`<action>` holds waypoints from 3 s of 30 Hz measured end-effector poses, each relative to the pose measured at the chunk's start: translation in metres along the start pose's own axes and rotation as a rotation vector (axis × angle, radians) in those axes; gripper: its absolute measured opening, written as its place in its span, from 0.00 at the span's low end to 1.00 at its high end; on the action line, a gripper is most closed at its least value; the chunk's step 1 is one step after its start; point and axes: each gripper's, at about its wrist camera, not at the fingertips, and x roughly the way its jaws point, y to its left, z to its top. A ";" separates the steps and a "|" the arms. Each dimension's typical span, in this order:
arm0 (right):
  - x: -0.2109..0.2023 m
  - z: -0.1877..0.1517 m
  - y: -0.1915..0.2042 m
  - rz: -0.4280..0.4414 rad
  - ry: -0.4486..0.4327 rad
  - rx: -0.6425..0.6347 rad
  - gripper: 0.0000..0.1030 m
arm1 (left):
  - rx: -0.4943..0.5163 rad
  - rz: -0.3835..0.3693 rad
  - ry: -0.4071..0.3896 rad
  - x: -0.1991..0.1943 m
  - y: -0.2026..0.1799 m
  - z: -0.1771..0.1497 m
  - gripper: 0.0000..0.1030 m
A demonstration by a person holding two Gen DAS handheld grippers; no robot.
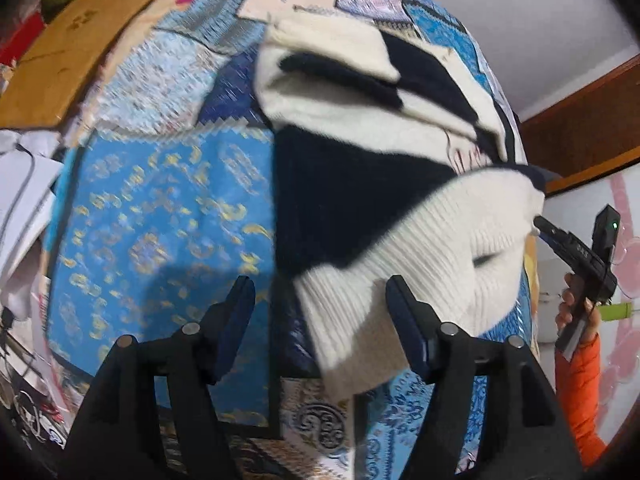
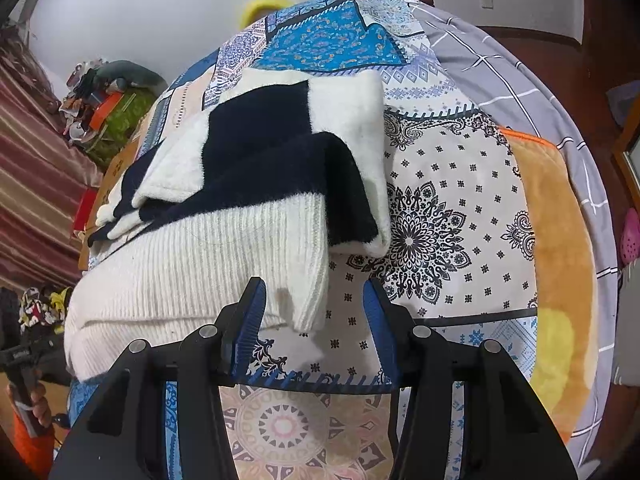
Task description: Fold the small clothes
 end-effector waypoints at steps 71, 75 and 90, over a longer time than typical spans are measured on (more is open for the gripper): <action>0.021 0.105 0.013 -0.059 -0.119 -0.016 0.30 | 0.126 0.106 -0.234 0.009 0.009 0.186 0.23; -0.001 0.107 0.015 -0.079 -0.160 -0.046 0.39 | 0.150 0.085 -0.229 0.005 0.002 0.184 0.27; -0.003 0.100 0.011 -0.145 -0.147 -0.169 0.61 | 0.199 0.054 -0.177 0.035 -0.026 0.193 0.39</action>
